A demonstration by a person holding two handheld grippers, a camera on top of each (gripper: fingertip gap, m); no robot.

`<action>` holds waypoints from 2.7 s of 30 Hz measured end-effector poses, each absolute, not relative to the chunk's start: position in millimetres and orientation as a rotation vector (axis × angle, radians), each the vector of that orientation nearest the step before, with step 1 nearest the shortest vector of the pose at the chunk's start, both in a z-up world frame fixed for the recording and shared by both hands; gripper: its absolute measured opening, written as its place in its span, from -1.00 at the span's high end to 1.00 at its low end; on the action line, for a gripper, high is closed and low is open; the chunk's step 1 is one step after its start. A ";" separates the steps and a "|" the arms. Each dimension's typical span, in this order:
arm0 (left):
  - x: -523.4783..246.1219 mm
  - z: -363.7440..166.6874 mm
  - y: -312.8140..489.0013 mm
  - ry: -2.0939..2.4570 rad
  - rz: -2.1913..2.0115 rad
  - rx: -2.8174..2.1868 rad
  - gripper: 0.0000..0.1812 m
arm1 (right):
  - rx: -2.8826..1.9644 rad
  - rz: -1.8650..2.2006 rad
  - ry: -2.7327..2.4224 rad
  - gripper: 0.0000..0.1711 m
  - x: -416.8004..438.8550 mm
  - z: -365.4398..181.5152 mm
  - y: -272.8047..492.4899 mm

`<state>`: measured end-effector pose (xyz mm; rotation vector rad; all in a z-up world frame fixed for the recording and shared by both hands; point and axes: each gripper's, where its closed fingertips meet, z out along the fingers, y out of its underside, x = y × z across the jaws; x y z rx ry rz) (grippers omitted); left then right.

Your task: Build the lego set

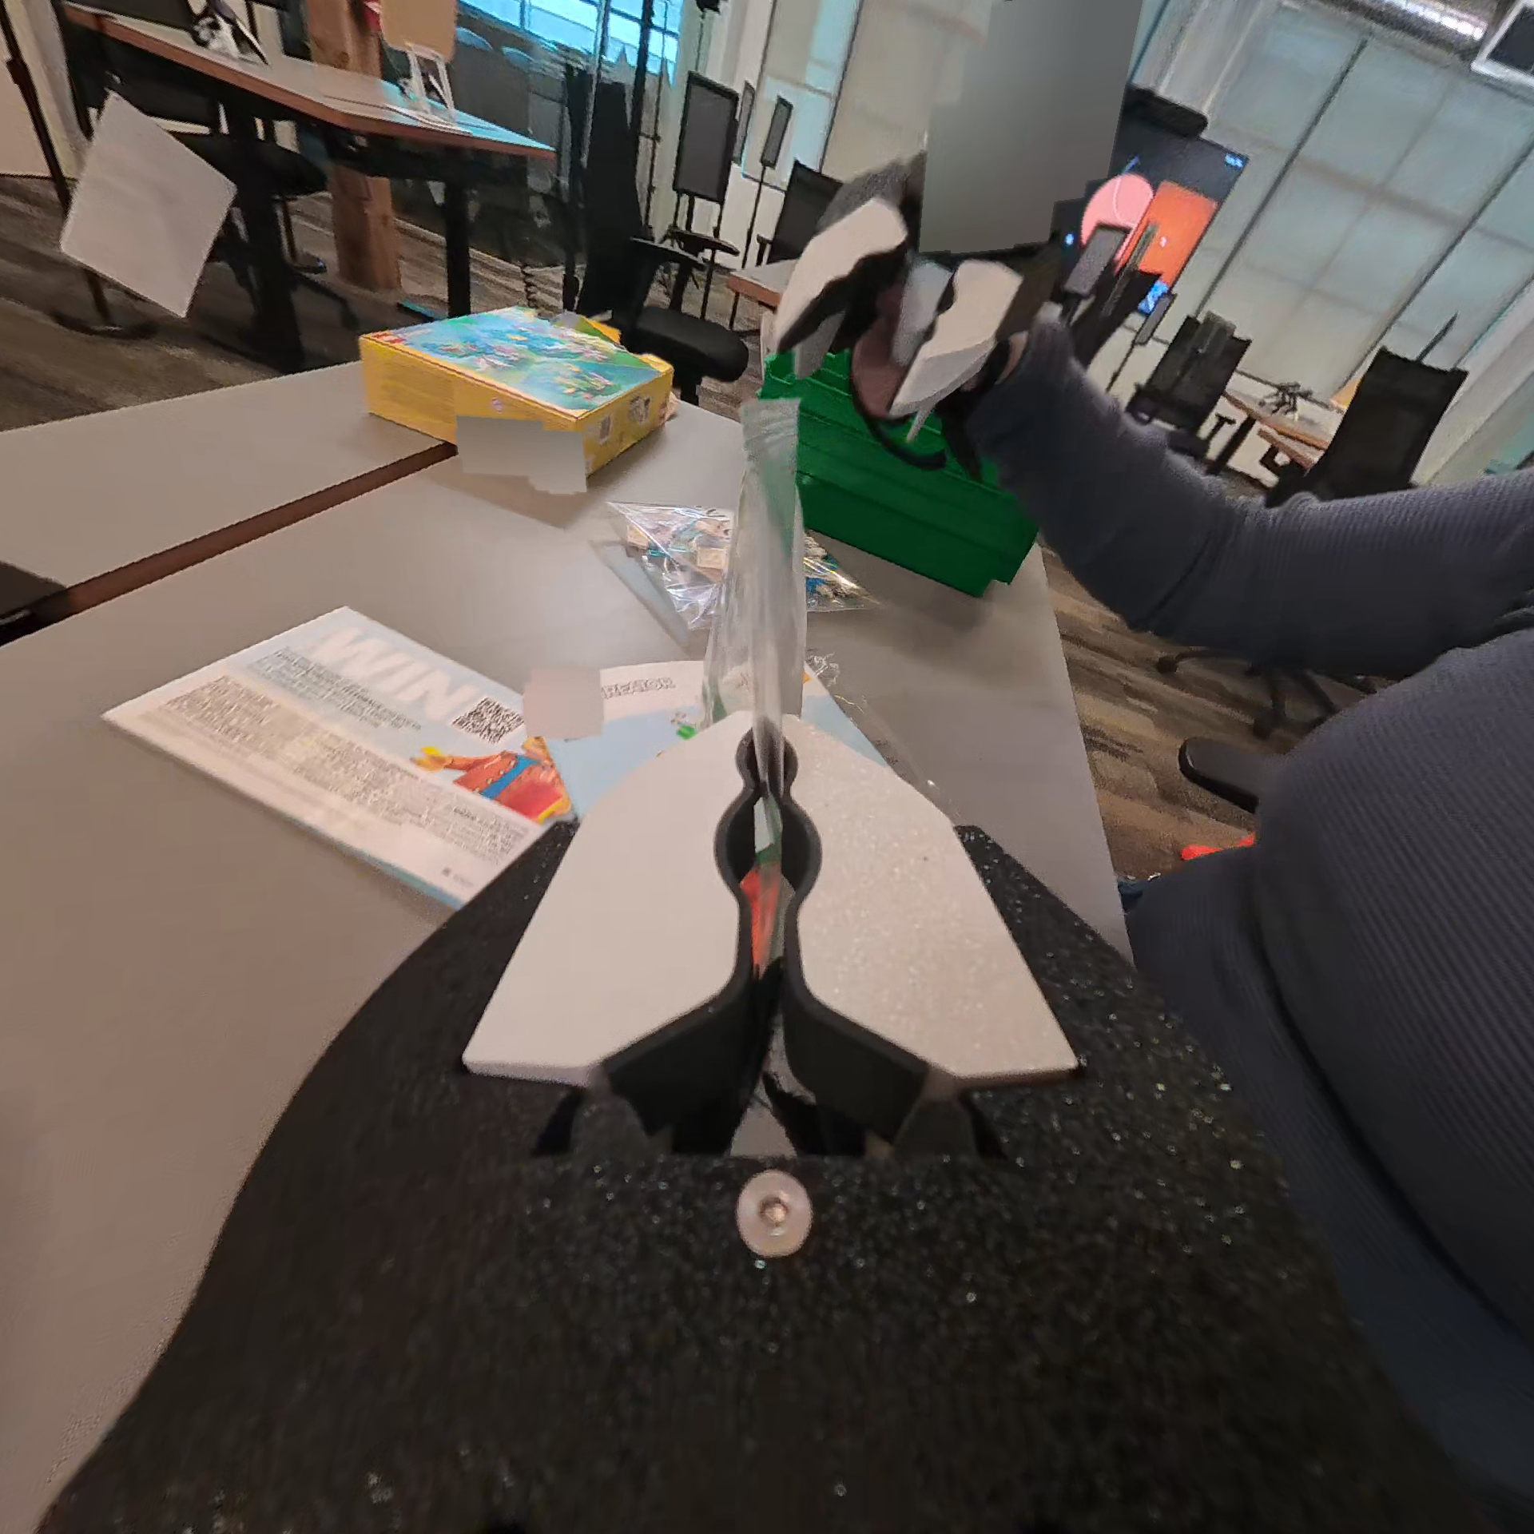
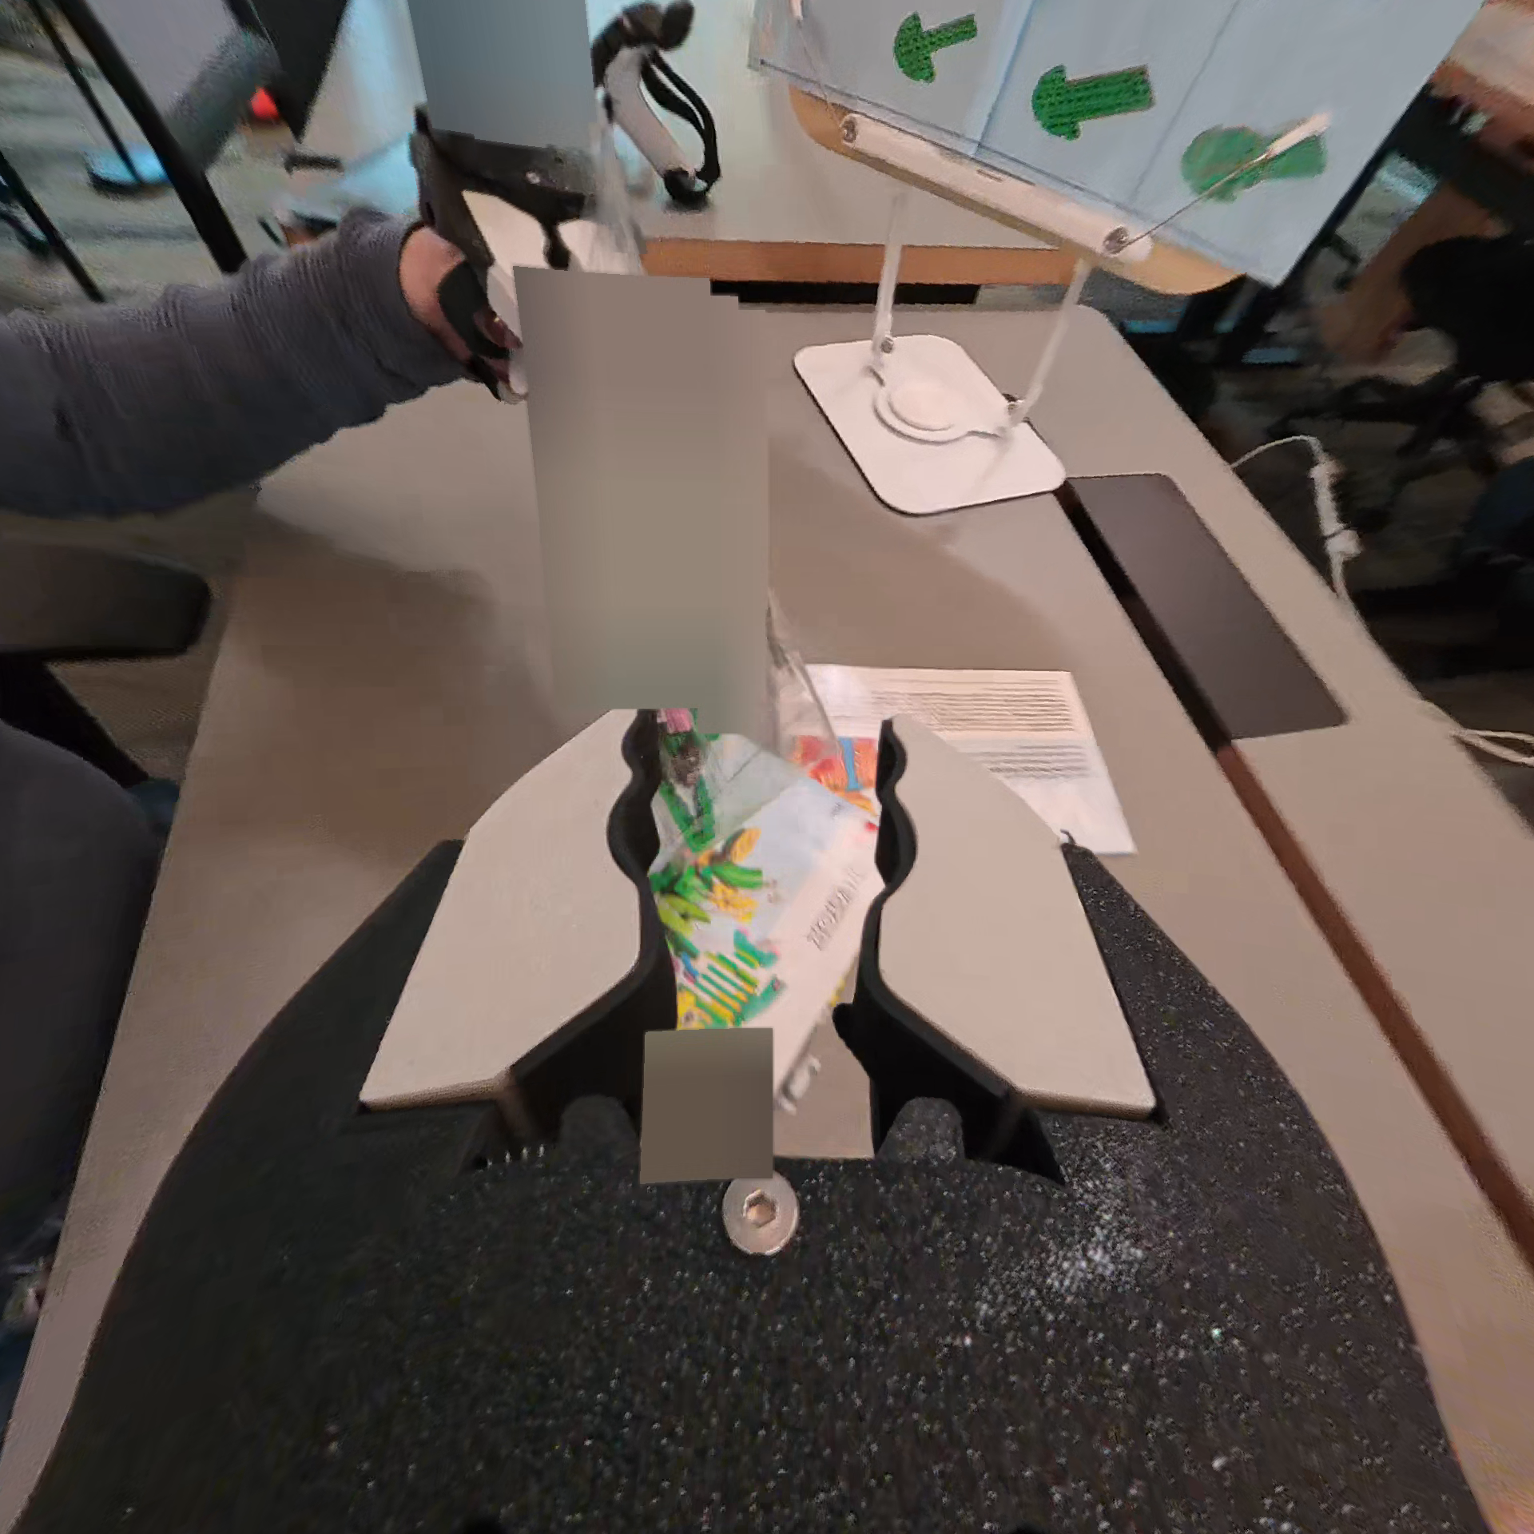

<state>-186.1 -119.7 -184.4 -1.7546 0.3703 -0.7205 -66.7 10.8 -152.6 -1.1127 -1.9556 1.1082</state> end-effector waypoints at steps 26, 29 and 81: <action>-275.0 -221.2 -205.0 -0.096 -0.882 -1.721 1.00 | -1.161 1.503 -2.016 1.00 -186.8 -194.3 -72.2; -278.4 -222.2 -209.2 -0.103 -0.877 -1.727 1.00 | -1.148 1.491 -2.032 1.00 -190.6 -194.7 -76.1; -188.2 -272.7 -326.5 0.030 0.054 -1.991 0.30 | 0.223 0.237 -2.031 1.00 -90.7 -340.2 -171.6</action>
